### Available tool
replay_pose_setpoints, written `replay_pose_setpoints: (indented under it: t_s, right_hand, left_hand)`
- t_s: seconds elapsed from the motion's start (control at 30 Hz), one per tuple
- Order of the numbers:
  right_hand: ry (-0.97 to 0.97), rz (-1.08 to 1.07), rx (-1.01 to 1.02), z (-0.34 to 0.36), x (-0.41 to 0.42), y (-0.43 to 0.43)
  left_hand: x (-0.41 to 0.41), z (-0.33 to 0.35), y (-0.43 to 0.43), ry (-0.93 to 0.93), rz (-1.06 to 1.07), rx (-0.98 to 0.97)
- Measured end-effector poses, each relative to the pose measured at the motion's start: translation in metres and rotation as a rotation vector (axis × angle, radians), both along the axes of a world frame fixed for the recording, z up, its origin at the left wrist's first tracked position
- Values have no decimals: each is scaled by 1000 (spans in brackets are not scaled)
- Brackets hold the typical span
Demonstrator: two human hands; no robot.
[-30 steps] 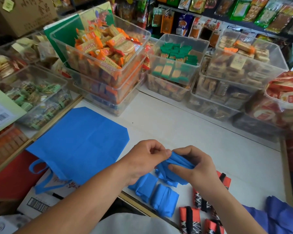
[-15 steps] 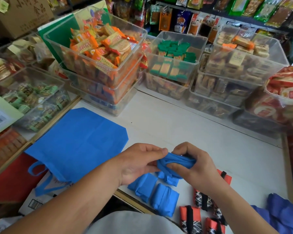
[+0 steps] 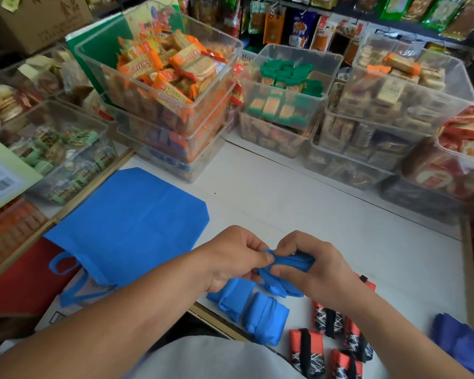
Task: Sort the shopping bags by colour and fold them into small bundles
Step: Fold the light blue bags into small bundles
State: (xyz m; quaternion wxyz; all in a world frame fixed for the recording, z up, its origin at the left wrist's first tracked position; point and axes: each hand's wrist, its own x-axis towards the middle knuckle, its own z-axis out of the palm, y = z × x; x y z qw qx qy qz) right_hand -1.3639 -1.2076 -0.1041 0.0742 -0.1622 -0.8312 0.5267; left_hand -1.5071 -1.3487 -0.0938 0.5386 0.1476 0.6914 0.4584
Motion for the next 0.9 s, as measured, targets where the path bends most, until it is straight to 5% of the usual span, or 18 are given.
replay_pose_setpoints:
  t_s: [0.13,0.2,0.4,0.57,0.73,0.9]
  right_hand:
    - [-4,-43,49,-11,-1,-2]
    - [-32,-82,33,-11,-1,0]
    - [15,-48,61,-10,-2,-2]
    - [55,-67,-187,-12,15,-3]
    - [77,-229,-78,-6,12,-9]
    - [144,-82,292,-9,10,-4]
  left_hand:
    - [10,-2,5,484,-95,-22]
    - [11,-3,4,558,-100,-4]
    - [10,-6,-1,313,48,65]
    - [4,-8,-2,255,172,126]
    - [3,-1,3,248,156,185]
    - [4,-6,1,196,124,93]
